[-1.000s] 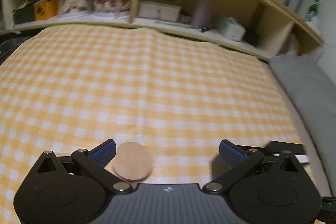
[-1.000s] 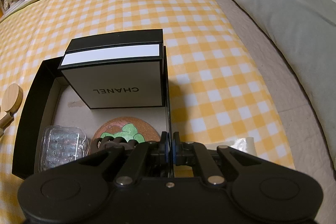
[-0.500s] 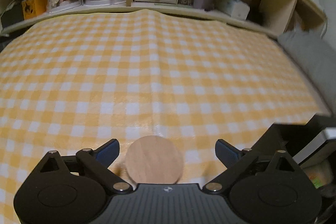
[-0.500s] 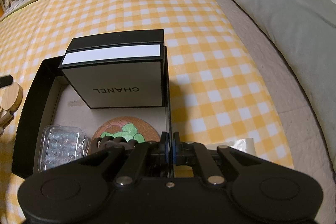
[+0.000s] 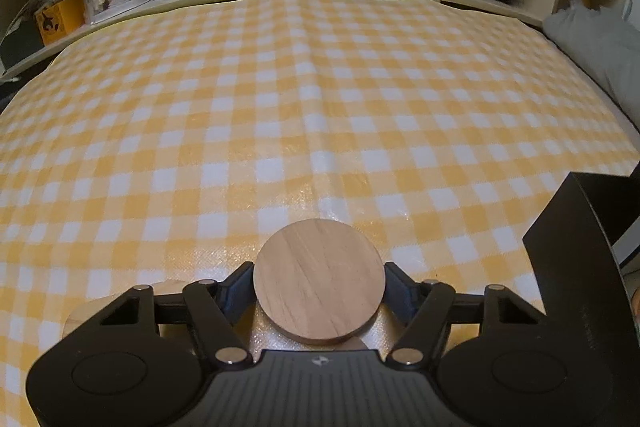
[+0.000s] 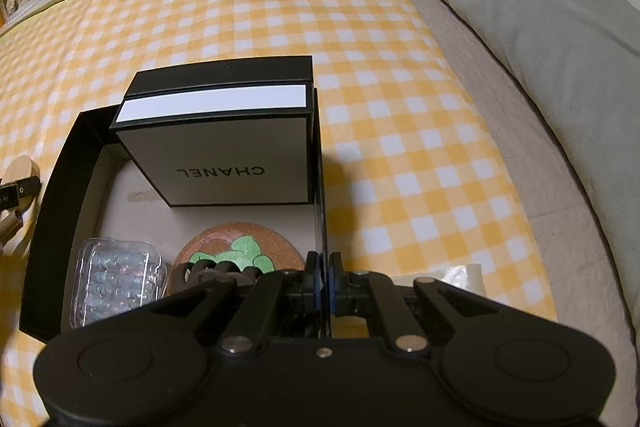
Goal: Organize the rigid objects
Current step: 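Grasp the round wooden coaster with the left tool and lift it, then lower the round coaster into the black box and open the left tool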
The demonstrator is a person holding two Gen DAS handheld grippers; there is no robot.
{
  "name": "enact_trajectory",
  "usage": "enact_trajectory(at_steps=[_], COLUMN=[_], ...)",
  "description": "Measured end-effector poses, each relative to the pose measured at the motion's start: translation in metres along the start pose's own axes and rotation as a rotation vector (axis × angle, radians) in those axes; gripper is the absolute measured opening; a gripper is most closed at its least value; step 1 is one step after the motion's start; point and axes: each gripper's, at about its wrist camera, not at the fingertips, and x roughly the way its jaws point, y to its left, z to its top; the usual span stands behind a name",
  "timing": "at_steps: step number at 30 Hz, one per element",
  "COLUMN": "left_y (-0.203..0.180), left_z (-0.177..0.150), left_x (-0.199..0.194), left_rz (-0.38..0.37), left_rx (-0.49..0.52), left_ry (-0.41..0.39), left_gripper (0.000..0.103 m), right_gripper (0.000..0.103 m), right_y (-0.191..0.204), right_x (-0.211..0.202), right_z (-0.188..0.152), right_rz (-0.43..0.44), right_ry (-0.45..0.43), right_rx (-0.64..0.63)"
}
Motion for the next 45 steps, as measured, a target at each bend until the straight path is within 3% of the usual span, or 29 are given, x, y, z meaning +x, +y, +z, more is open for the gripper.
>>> enact_trajectory(at_steps=[5,10,19,33,45], left_y=[-0.006,-0.024,-0.089,-0.143,-0.137], left_z=[0.007,0.023,0.028,0.002,0.001], left_x=[-0.016,-0.046,-0.085,-0.074,-0.058], left_rz=[-0.024,-0.116,-0.278,-0.351,-0.398], left_rx=[-0.025,-0.023,0.145,0.361,0.331], left_ry=[-0.049,-0.148,-0.235,-0.204,-0.179], left_gripper=[0.068,0.068,0.068,0.068,0.068], right_gripper=[0.005,0.005,0.005,0.005,0.005], right_y=[0.0,0.001,0.002,0.004,0.004], right_x=[0.0,0.0,-0.001,-0.001,-0.001], right_z=[0.0,-0.001,-0.001,-0.001,-0.001], right_rz=[0.0,-0.003,-0.006,-0.009,-0.011], right_ry=[0.0,0.0,-0.001,-0.001,-0.002], right_rx=[0.001,-0.003,-0.011,-0.016,-0.02])
